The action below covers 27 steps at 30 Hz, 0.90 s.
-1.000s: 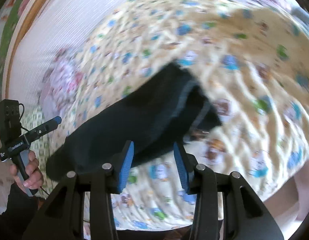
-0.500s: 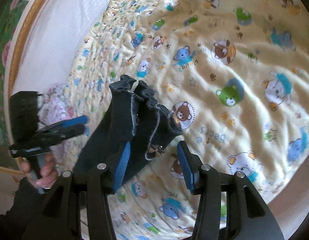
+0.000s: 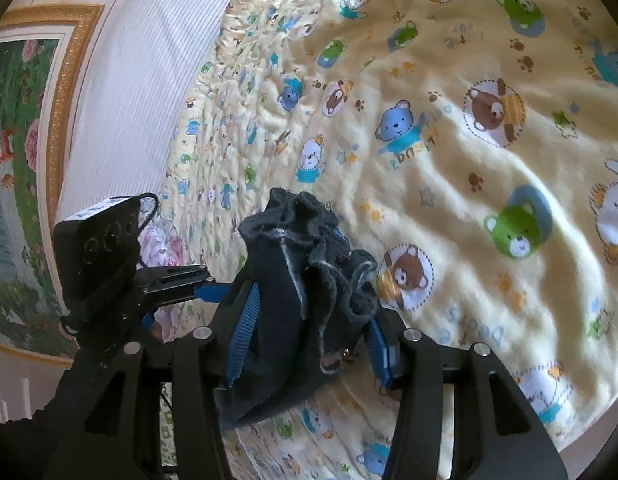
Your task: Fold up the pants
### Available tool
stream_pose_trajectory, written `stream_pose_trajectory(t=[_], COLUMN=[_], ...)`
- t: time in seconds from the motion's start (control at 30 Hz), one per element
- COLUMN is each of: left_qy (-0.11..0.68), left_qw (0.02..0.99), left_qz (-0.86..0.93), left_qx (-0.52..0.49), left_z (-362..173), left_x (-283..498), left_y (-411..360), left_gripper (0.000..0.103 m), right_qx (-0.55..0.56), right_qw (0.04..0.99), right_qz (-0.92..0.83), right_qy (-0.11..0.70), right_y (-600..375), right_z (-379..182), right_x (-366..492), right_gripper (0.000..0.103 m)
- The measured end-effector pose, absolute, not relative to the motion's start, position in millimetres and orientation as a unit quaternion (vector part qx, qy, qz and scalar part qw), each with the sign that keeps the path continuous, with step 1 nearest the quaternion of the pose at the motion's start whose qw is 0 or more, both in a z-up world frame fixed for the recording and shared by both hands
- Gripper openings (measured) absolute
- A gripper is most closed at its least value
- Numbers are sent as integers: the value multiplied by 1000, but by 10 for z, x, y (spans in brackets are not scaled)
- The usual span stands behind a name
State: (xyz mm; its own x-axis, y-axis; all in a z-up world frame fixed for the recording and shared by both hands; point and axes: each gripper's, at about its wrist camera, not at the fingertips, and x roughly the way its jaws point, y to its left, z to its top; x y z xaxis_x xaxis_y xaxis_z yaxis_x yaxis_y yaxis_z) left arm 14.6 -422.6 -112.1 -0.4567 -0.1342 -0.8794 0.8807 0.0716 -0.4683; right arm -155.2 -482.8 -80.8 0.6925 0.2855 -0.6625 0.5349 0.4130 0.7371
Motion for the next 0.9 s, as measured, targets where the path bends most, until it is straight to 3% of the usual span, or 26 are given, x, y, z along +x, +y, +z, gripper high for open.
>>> stream_pose_trajectory(t=[0.13, 0.23, 0.3, 0.33, 0.37, 0.4, 0.43, 0.47, 0.5, 0.6, 0.9], left_qy=[607, 618, 617, 610, 602, 594, 590, 594, 598, 597, 555], left_qw=[436, 428, 420, 420, 424, 429, 431, 427, 426, 437, 509], left_qz=[-598, -590, -590, -593, -595, -597, -601, -606, -608, -615, -629], left_qx=[289, 296, 308, 316, 322, 326, 325, 312, 302, 273, 192], left_z=[-1076, -1155, -1219, -1237, -1236, -1227, -1215, -1204, -1197, -1105, -422], left_x=[380, 379, 307, 229, 170, 134, 108, 114, 131, 221, 333], left_y=[-4264, -4332, -4367, -4388, -4397, -4402, -4406, -4401, -4390, -4282, -3572], left_gripper=[61, 61, 61, 61, 61, 57, 49, 30, 22, 15, 14], right_qx=[544, 555, 542, 538, 526, 519, 517, 517, 514, 499, 473], right_qw=[754, 750, 750, 751, 753, 754, 754, 755, 759, 773, 804], right_qz=[-57, -52, -62, -64, -70, -72, -71, -67, -64, -49, 72], right_qy=[365, 356, 374, 378, 389, 397, 400, 398, 395, 389, 353], right_y=[-4838, -4847, -4826, -4814, -4799, -4798, -4801, -4807, -4800, -4735, -4375], right_z=[-736, -730, -769, -784, -795, -802, -806, -795, -766, -632, -79], right_x=[-1516, -1505, -1459, -1443, -1425, -1416, -1417, -1437, -1434, -1434, -1217], right_gripper=[53, 72, 72, 68, 51, 40, 26, 21, 20, 15, 13])
